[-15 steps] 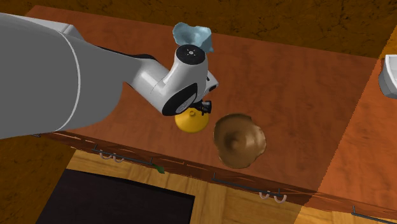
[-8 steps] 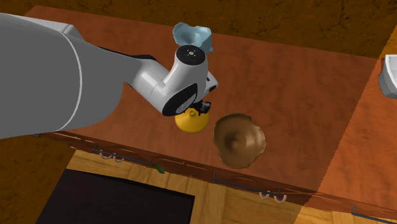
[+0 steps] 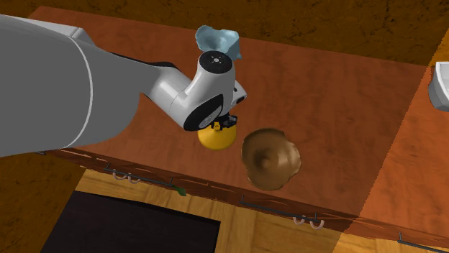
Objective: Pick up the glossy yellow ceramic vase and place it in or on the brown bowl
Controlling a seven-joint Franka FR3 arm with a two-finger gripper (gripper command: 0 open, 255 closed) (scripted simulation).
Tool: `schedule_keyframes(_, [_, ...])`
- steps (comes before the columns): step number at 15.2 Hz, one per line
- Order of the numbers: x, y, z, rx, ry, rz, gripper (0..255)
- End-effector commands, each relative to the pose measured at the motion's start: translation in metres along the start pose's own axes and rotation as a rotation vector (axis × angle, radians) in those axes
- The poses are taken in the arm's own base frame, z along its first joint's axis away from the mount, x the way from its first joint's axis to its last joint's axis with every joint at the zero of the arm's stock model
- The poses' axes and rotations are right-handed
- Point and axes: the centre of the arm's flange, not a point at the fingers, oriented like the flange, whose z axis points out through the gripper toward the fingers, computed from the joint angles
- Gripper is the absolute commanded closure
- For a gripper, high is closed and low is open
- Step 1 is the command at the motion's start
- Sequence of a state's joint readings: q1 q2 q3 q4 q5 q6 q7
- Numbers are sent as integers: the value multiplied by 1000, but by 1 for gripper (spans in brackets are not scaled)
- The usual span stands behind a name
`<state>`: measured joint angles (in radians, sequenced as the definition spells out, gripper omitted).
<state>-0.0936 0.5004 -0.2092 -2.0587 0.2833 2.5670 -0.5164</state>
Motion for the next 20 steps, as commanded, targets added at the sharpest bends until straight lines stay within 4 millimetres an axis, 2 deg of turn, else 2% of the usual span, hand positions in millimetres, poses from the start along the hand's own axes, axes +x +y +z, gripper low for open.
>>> schedule_keyframes(1, [0,0,0,0,0,0,255])
schedule_keyframes(20, [5,-4,-100,0,0,0,255])
